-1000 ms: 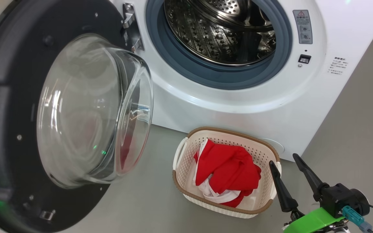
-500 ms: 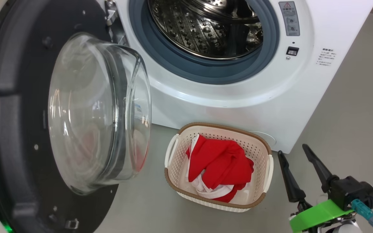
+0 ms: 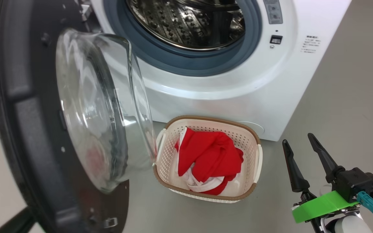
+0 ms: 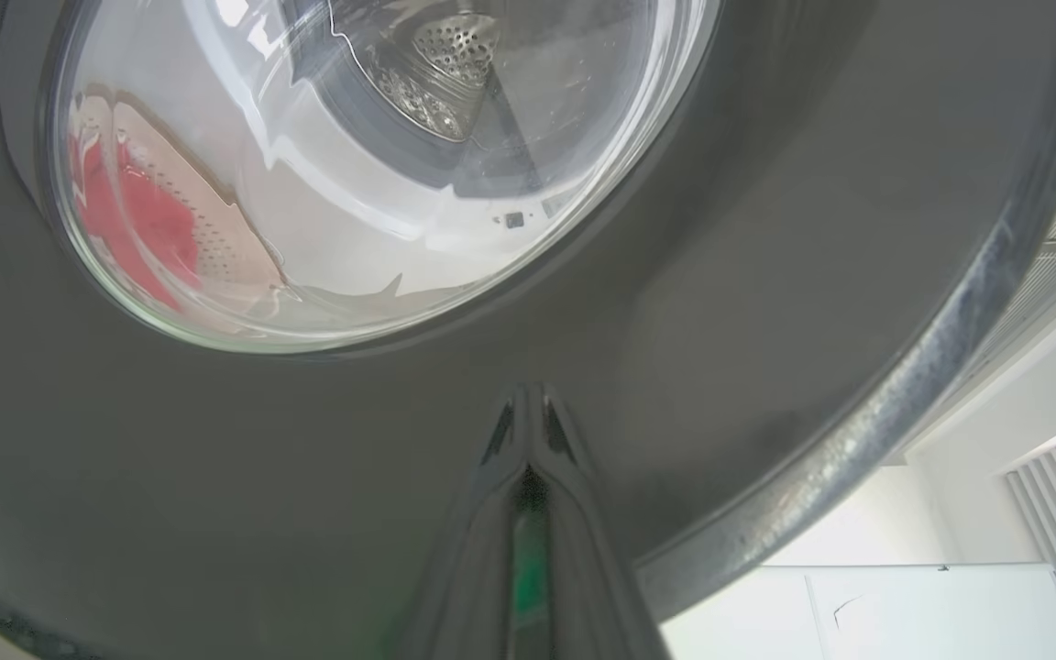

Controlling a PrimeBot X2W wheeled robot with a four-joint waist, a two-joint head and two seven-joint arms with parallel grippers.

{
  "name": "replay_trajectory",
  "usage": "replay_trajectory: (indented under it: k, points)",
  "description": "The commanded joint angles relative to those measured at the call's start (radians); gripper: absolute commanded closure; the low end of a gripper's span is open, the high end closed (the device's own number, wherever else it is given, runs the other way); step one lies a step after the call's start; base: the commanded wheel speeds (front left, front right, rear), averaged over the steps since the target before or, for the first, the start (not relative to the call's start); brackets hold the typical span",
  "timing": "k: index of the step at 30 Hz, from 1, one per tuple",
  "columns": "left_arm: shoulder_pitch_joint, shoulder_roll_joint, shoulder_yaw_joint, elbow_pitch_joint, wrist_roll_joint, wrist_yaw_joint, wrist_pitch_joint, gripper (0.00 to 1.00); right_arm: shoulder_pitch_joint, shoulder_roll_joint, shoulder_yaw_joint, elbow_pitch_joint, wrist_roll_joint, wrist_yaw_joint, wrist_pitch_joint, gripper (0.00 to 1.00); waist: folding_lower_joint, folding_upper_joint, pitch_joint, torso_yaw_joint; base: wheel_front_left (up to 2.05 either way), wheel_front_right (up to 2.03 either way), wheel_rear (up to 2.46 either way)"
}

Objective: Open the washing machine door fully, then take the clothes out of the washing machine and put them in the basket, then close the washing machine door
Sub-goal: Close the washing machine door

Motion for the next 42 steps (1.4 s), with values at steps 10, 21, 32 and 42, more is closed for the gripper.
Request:
replay_trajectory:
  k: [10, 21, 32, 42]
  points:
    - [-0.055, -0.002, -0.048, -0.086, 0.031, -0.021, 0.044, 1.0, -0.05, -0.003, 0.021, -0.029, 0.005, 0.003, -0.006, 0.0, 0.0, -0.0001, 0.03, -0.082, 0.0, 0.0, 0.0]
    - [-0.128, -0.02, -0.087, -0.098, 0.03, -0.023, 0.052, 1.0, -0.071, -0.003, 0.034, -0.029, 0.029, 0.003, -0.006, 0.0, 0.0, -0.0001, 0.06, -0.193, 0.0, 0.0, 0.0]
    - [-0.192, -0.027, -0.108, -0.09, 0.041, -0.018, 0.048, 1.0, -0.09, -0.003, 0.053, -0.032, 0.053, 0.003, -0.006, 0.0, 0.0, -0.0001, 0.091, -0.327, 0.0, 0.0, 0.0]
    - [-0.282, -0.032, -0.126, -0.055, 0.041, -0.007, 0.045, 1.0, -0.099, -0.003, 0.067, -0.031, 0.075, 0.003, -0.006, 0.0, 0.0, -0.0001, 0.117, -0.419, 0.0, 0.0, 0.0]
